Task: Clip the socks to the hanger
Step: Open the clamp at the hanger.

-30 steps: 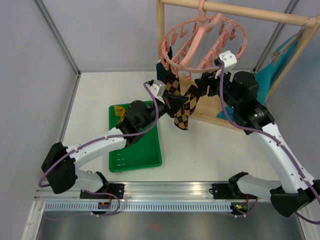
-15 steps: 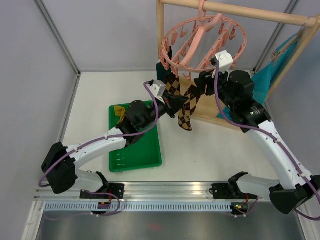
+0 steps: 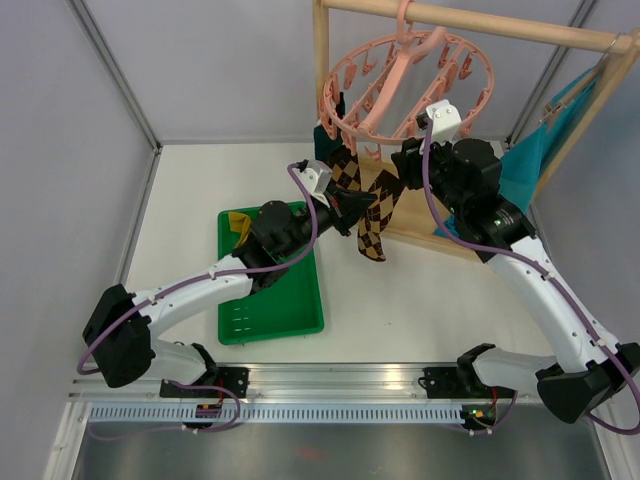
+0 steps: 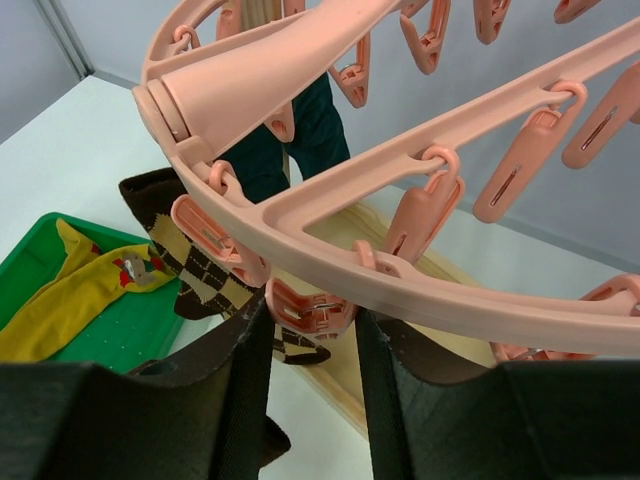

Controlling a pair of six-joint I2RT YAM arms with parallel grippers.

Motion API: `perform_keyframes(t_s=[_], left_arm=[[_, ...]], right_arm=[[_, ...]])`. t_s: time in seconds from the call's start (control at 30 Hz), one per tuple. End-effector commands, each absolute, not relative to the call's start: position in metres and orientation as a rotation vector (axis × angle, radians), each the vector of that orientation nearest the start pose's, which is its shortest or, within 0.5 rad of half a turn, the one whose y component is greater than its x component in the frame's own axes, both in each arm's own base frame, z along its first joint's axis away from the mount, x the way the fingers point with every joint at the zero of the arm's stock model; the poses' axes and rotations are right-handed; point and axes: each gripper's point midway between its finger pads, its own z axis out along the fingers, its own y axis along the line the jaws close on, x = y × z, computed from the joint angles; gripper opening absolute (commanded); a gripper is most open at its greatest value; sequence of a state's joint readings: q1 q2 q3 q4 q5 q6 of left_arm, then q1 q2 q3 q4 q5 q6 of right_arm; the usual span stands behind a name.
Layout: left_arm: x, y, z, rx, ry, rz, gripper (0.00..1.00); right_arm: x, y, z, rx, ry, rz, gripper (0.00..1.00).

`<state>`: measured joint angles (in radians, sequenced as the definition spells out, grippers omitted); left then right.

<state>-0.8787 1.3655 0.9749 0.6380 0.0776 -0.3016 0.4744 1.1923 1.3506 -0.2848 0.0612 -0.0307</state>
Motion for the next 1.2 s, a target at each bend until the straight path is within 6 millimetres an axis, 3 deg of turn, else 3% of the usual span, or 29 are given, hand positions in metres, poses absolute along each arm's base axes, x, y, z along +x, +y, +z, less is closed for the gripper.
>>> perform_keyframes(t_s=[0.0, 0.3, 0.57, 0.73, 0.87, 1.17], left_arm=[[0.28, -0.374, 0.369, 0.439, 1.275, -1.038, 0.02], [0.29, -0.365, 0.359, 0.39, 1.279, -1.077, 0.02], [0.282, -0.362, 0.358, 0.502, 1.182, -1.312, 0.02], [0.267, -0.377, 0.36, 0.65, 1.129, -1.439, 0.02], [0.264, -0.379, 0.365, 0.66, 1.068, -1.53, 0.02], [0.274, -0.378, 0.365, 0.622, 0.977, -1.746, 0.02]], right_arm=[[0.359, 0.173, 0.42, -0.343, 1.562, 0.303, 0.4], [0.355, 0.174, 0.431, -0.295, 1.56, 0.344, 0.2], [0.352, 0.177, 0.435, -0.28, 1.581, 0.388, 0.01], [0.345, 0.185, 0.439, -0.308, 1.569, 0.442, 0.0], [0.342, 0.184, 0.442, -0.311, 1.57, 0.446, 0.0], [0.329, 0.192, 0.454, -0.379, 1.556, 0.496, 0.0]])
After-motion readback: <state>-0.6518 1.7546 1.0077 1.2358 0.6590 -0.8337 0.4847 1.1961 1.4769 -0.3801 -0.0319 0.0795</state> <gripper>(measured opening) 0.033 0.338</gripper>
